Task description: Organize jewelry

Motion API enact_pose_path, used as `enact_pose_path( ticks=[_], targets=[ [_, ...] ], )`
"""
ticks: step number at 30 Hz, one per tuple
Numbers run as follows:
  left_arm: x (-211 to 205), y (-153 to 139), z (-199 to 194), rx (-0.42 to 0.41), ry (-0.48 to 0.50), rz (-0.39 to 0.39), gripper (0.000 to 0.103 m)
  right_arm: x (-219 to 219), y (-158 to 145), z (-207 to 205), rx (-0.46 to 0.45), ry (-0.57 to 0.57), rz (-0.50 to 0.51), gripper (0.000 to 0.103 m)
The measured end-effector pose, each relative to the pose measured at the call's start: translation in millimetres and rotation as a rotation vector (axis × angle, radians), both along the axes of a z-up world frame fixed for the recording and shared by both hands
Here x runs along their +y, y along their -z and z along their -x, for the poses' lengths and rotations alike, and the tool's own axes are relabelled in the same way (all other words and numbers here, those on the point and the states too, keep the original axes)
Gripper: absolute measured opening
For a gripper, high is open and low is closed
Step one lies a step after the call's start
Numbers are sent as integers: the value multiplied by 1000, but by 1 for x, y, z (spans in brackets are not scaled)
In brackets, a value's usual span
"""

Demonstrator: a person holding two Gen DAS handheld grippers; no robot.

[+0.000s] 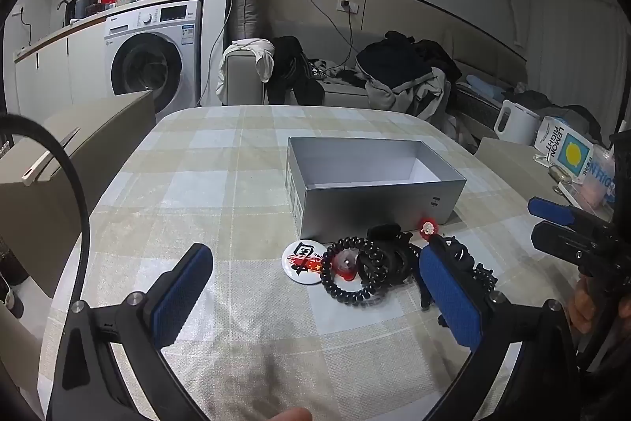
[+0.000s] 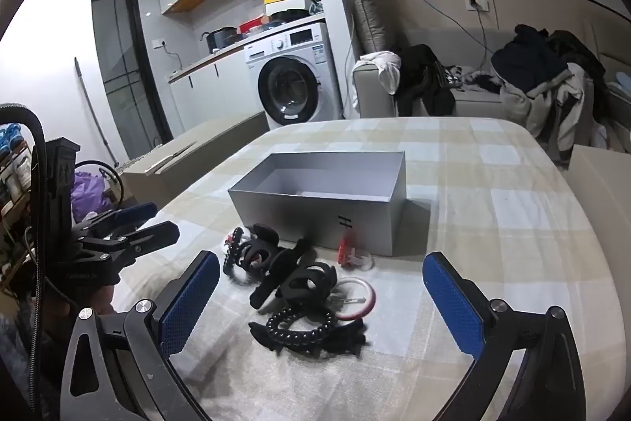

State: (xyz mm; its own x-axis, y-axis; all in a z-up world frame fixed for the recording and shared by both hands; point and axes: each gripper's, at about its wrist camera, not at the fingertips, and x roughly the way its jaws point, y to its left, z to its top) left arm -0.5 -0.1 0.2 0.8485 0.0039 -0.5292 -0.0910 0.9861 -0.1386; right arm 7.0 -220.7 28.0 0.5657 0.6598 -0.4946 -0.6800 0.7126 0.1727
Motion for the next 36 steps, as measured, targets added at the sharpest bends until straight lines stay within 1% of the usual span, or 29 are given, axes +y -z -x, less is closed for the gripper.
enact_pose_path(
  ticks=[17, 22, 27, 36],
  targets=[
    [2, 2, 0, -1, -5, -26, 102, 0, 1, -2, 11, 4, 9, 103],
    [4, 5, -3, 8, 3, -2, 102, -2, 2, -4, 5, 1, 11, 103],
    [-2, 2, -2, 4, 8, -23, 102, -5, 2, -7, 15, 6, 5, 103],
    [1, 1, -2, 8, 3, -18, 102, -5, 4, -8, 23, 7, 9, 103]
  ],
)
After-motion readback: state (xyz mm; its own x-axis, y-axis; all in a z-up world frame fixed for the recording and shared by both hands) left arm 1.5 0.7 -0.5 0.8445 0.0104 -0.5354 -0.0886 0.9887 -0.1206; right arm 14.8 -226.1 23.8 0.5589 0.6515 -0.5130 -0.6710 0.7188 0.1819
